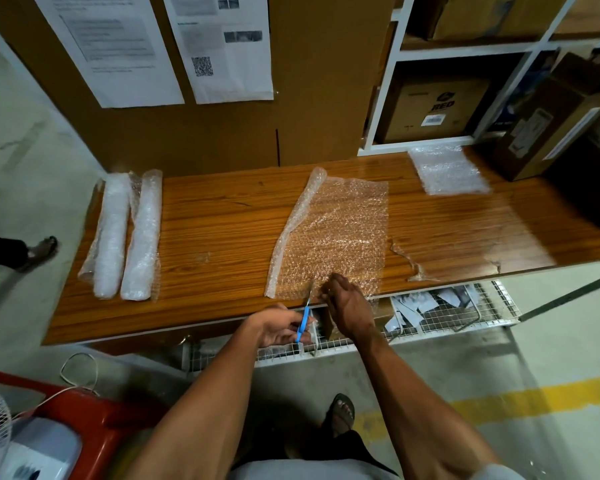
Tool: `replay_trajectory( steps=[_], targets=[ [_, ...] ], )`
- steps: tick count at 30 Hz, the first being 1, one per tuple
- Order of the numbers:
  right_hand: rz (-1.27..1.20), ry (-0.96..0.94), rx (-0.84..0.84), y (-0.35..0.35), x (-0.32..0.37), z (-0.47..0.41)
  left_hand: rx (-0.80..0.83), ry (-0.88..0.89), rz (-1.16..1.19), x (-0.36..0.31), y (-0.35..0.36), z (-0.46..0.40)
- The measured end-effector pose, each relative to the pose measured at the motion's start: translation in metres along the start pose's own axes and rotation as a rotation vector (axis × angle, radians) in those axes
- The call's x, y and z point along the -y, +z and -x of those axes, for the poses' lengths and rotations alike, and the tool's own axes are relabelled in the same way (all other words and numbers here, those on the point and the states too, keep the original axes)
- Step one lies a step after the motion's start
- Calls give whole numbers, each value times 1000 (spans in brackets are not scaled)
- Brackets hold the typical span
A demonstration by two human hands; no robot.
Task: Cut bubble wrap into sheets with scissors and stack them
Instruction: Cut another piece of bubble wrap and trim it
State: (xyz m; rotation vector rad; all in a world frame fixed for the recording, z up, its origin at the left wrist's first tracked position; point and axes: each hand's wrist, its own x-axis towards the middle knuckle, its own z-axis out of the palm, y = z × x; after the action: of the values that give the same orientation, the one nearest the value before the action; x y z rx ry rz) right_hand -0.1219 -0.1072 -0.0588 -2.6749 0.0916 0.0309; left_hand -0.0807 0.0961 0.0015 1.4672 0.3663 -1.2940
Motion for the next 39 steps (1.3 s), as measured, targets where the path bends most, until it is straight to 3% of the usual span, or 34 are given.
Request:
replay_trajectory(
  steps=[6,12,22,31,39],
  targets=[
    [65,130,225,0,-5,-18,-8,-11,-20,-5,1,-4],
    [139,136,359,1,-9,-20,-18,-21,-41,-12,0,-5],
    [159,162,407,2,-10,-23,-122,34,-125,-15,2,-14],
    [155,163,403,-1,-9,-24,-6,17,-85,-24,0,-21],
    [172,152,446,-6,-12,-29,-41,59,-125,-38,8,-21]
  ],
)
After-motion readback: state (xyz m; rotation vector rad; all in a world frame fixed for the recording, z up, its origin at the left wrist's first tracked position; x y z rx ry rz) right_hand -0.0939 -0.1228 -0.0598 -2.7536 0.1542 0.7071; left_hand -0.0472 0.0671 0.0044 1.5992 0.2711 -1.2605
